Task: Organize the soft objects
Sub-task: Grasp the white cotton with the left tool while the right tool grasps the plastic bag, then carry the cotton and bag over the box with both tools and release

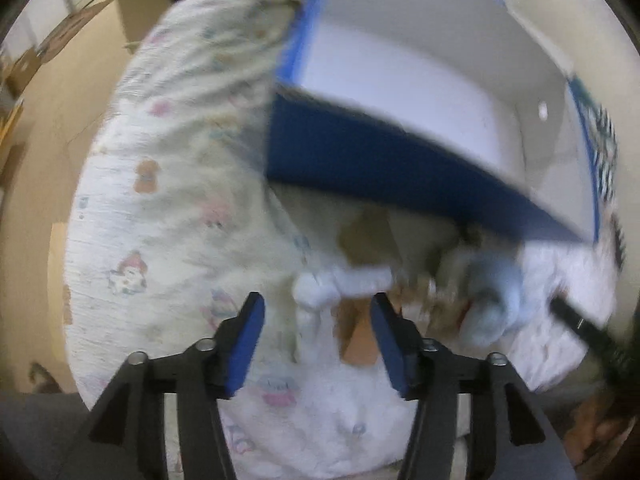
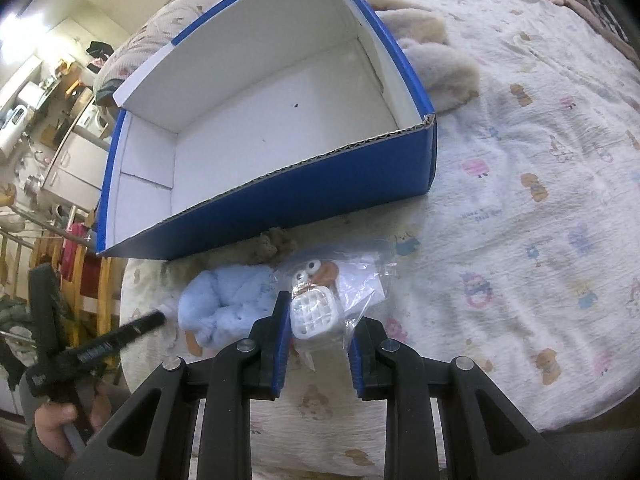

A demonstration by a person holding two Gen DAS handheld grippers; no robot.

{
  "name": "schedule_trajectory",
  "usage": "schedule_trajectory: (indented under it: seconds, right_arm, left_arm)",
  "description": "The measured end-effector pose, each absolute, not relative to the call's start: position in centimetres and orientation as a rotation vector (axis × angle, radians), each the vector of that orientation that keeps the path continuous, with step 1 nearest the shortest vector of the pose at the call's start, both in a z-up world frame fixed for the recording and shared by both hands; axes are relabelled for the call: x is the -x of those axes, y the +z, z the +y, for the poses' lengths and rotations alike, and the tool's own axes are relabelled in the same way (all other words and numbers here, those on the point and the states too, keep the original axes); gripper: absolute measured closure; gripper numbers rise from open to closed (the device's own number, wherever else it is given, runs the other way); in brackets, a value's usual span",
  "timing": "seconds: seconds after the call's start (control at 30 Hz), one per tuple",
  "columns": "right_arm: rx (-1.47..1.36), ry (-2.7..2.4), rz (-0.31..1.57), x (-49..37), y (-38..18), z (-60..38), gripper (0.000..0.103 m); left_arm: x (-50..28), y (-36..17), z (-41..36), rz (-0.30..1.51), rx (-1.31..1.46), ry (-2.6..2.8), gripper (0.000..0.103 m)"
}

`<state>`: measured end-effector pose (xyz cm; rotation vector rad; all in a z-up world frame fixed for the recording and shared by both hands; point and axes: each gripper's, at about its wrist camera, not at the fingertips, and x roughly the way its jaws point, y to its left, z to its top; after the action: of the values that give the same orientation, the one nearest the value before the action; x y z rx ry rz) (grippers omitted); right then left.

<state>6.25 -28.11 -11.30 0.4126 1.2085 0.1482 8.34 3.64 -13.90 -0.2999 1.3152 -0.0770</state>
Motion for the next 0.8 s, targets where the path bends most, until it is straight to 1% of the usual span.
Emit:
schedule_trajectory:
  seconds: [0.13,0.27,0.3,0.33,0.4,0.5,0.63,0.8]
  right_arm:
    - [-0.414,0.157,1.210,-6.1,-11.2,-27.8,0.076]
    - [-0.406,0.159,1.210,-6.1,-11.0,-27.7,0.076]
    - [-0.404,0.157,1.210,-6.0,-11.0,-27.8,0.076]
    - [-0.403,0.156,1.212,-6.0,-10.9,-27.7,0.076]
    - [-0.406,0.153,1.210,-6.0,-10.8,-27.7,0.076]
    - [-0.419,0.151,1.202,-5.5,-10.4,-28.0,0.076]
    - [-0.461,0.181,1.176,-4.5,-8.8,-28.5,0.076]
    - [-0.453,0.216,1.096,-3.5,-5.5,-28.5,0.076]
  left_arm:
    - [-9.0,-15.2,4.8,1.354,0.345,-0.038,0.051]
    - [-9.8,-16.3,3.4,1.386,0.322,-0.056,0.052]
    - [-10.1,-16.8,3.0,1.402,0.331,-0.073,0.059]
    - [-10.4,-17.2,2.6,1.418,0.338,-0.090,0.083]
    - [-10.7,-18.0,2.2,1.448,0.333,-0.099,0.084]
    - [-10.5,-17.1,2.0,1.419,0.323,-0.099,0.085]
    - [-7.7,-12.7,2.3,1.316,0.247,-0.062,0.085]
    - [-4.2,-6.2,2.2,1.122,0.113,-0.015,0.084]
